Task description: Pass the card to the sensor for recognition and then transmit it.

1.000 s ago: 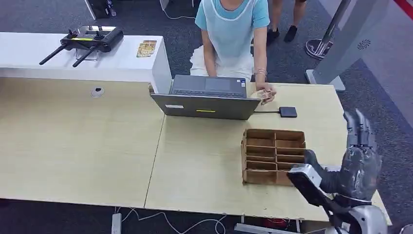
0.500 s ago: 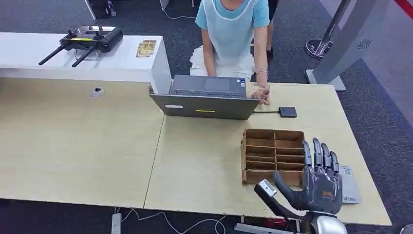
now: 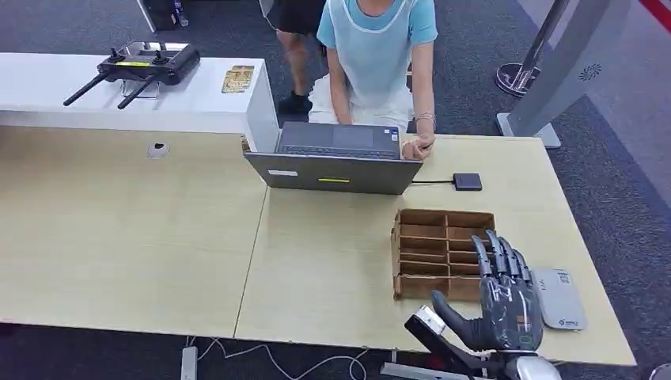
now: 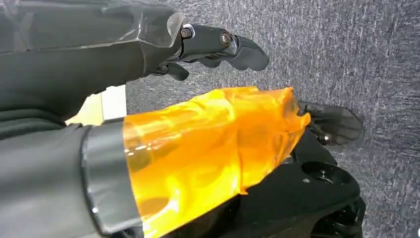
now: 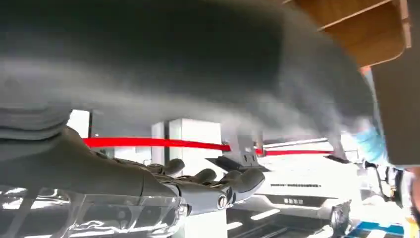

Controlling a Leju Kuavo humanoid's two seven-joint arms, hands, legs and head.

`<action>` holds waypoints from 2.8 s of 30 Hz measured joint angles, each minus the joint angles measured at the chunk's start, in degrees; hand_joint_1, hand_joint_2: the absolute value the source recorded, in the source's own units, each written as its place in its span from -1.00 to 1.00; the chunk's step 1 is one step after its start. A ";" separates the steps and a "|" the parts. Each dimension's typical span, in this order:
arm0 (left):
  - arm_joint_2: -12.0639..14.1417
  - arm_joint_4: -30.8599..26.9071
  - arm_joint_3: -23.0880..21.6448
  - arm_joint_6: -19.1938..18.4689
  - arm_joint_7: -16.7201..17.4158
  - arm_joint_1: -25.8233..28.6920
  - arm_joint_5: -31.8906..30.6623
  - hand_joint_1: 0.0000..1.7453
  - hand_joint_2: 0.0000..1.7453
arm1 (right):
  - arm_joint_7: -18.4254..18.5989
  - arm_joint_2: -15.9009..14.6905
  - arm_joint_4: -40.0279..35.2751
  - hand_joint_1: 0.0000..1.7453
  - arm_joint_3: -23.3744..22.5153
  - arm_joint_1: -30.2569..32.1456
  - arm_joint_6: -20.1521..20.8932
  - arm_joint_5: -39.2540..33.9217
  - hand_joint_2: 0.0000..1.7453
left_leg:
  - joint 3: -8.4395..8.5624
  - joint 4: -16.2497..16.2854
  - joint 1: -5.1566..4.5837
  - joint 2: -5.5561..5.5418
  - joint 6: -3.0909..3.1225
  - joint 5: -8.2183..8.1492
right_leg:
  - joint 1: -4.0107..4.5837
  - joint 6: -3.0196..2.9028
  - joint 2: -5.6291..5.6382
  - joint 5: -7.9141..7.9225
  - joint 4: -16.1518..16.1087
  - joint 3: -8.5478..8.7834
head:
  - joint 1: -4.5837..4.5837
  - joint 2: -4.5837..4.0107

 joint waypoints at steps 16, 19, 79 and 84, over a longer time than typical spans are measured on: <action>0.00 0.00 0.13 -0.02 0.00 0.00 -0.02 -1.00 -1.00 | 0.59 2.34 1.03 -1.00 -3.24 1.61 2.23 6.14 1.00 | 0.00 0.00 0.00 0.00 0.00 0.00 | 0.00 0.00 0.01 0.00 0.00 -0.01 | 0.00 0.02; -0.02 0.00 0.13 0.00 0.00 0.00 -0.02 -1.00 -1.00 | 0.85 2.43 1.38 -1.00 -3.24 1.59 2.75 6.56 1.00 | 0.00 0.00 0.00 0.00 0.00 0.00 | 0.00 0.00 0.01 0.00 0.00 -0.01 | 0.00 0.00; 0.20 0.00 0.11 -0.59 0.09 -0.02 -1.49 -1.00 -1.00 | 6.99 0.72 16.31 -0.82 -2.25 -6.17 -1.53 7.98 1.00 | -0.01 0.00 0.00 0.00 0.00 0.00 | 0.00 0.00 0.00 0.00 0.00 -0.01 | 0.00 0.02; 0.20 0.00 0.11 -0.59 0.09 -0.02 -1.73 -1.00 -1.00 | 6.90 0.72 16.30 -0.58 -2.56 -6.17 -1.64 7.98 1.00 | -0.01 0.00 0.00 0.00 0.00 0.00 | 0.00 0.00 0.00 0.00 0.00 -0.01 | 0.00 0.02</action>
